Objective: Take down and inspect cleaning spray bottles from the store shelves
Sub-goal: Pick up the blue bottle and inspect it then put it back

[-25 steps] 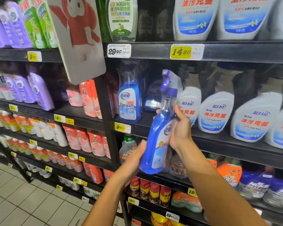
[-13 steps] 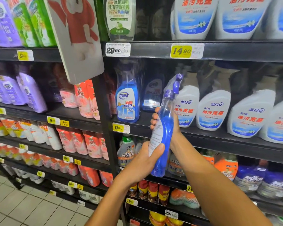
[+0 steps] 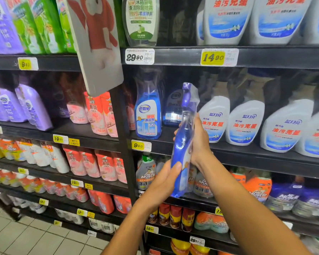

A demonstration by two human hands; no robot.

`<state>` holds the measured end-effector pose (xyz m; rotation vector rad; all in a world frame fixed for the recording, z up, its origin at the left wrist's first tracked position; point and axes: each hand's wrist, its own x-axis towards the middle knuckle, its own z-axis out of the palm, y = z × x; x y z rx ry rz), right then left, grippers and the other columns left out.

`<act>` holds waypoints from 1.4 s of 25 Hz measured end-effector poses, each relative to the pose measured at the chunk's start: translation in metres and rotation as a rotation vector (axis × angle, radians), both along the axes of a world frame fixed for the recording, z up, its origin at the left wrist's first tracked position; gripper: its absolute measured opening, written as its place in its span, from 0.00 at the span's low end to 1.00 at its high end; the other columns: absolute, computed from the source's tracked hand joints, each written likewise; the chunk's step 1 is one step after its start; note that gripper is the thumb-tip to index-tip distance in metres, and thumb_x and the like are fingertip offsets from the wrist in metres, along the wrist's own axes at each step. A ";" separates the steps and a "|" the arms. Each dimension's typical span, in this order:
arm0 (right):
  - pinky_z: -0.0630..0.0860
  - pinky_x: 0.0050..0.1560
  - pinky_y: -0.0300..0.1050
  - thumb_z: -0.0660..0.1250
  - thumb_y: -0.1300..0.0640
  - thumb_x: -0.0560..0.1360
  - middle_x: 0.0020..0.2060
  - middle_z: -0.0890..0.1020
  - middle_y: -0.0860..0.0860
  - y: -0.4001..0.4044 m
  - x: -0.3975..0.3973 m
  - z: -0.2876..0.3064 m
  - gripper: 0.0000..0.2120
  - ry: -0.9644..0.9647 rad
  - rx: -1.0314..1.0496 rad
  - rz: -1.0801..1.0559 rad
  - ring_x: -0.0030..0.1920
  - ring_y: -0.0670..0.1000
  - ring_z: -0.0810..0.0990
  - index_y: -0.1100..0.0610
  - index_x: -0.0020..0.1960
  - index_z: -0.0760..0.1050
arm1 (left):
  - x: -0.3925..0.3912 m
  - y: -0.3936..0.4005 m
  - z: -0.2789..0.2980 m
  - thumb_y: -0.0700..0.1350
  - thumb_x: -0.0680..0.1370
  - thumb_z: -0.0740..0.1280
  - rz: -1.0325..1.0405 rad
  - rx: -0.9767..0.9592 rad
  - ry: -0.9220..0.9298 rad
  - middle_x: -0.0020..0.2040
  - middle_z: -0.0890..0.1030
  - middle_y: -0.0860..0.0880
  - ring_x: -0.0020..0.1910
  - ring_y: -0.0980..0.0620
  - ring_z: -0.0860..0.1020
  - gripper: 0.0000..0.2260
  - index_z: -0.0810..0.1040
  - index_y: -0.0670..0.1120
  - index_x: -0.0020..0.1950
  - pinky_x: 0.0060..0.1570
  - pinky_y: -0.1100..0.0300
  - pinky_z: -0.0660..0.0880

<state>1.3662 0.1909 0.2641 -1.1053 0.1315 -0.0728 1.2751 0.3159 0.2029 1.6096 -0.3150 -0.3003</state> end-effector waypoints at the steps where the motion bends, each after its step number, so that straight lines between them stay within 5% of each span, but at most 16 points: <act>1: 0.78 0.46 0.52 0.62 0.36 0.77 0.36 0.83 0.58 0.002 0.000 0.000 0.26 -0.004 -0.020 -0.064 0.37 0.57 0.81 0.58 0.41 0.80 | 0.002 0.000 -0.001 0.65 0.78 0.57 0.032 -0.024 0.009 0.48 0.78 0.77 0.52 0.77 0.76 0.13 0.70 0.62 0.59 0.44 0.80 0.70; 8: 0.78 0.38 0.43 0.60 0.36 0.79 0.31 0.85 0.49 0.006 -0.010 0.000 0.23 0.008 -0.157 -0.204 0.34 0.48 0.84 0.53 0.39 0.80 | 0.014 0.005 -0.016 0.64 0.75 0.60 0.059 -0.098 -0.016 0.51 0.83 0.65 0.54 0.64 0.81 0.17 0.76 0.58 0.57 0.45 0.72 0.76; 12: 0.80 0.46 0.50 0.59 0.38 0.80 0.40 0.85 0.58 0.014 -0.018 -0.001 0.24 -0.030 -0.219 -0.325 0.42 0.54 0.84 0.57 0.41 0.78 | 0.024 0.005 -0.014 0.60 0.75 0.63 0.206 -0.111 -0.086 0.50 0.86 0.50 0.51 0.54 0.84 0.17 0.78 0.49 0.54 0.46 0.60 0.81; 15: 0.82 0.49 0.53 0.56 0.37 0.81 0.43 0.86 0.57 0.019 -0.023 -0.001 0.27 -0.064 -0.261 -0.245 0.45 0.54 0.86 0.60 0.49 0.80 | 0.032 0.010 -0.013 0.61 0.78 0.61 0.282 -0.124 -0.100 0.49 0.86 0.44 0.49 0.47 0.85 0.20 0.77 0.44 0.52 0.47 0.52 0.82; 19: 0.80 0.43 0.40 0.53 0.39 0.82 0.43 0.87 0.45 0.006 -0.027 0.008 0.21 -0.156 -0.387 -0.007 0.45 0.45 0.86 0.49 0.51 0.80 | 0.045 0.021 -0.012 0.61 0.77 0.61 0.350 -0.196 -0.021 0.52 0.85 0.39 0.53 0.40 0.83 0.24 0.76 0.41 0.54 0.54 0.40 0.79; 26: 0.79 0.44 0.39 0.65 0.53 0.81 0.48 0.87 0.56 -0.009 -0.033 0.011 0.12 -0.304 -0.475 0.173 0.47 0.50 0.85 0.60 0.56 0.79 | 0.055 0.027 -0.016 0.65 0.72 0.63 0.278 -0.281 -0.008 0.50 0.86 0.46 0.50 0.46 0.85 0.24 0.79 0.49 0.57 0.46 0.53 0.83; 35: 0.80 0.40 0.39 0.65 0.61 0.80 0.39 0.87 0.49 -0.014 -0.033 0.007 0.05 -0.366 -0.477 0.159 0.41 0.47 0.85 0.59 0.53 0.79 | 0.062 0.030 -0.024 0.65 0.72 0.64 0.165 -0.234 0.003 0.56 0.85 0.46 0.56 0.47 0.83 0.29 0.76 0.45 0.63 0.52 0.52 0.81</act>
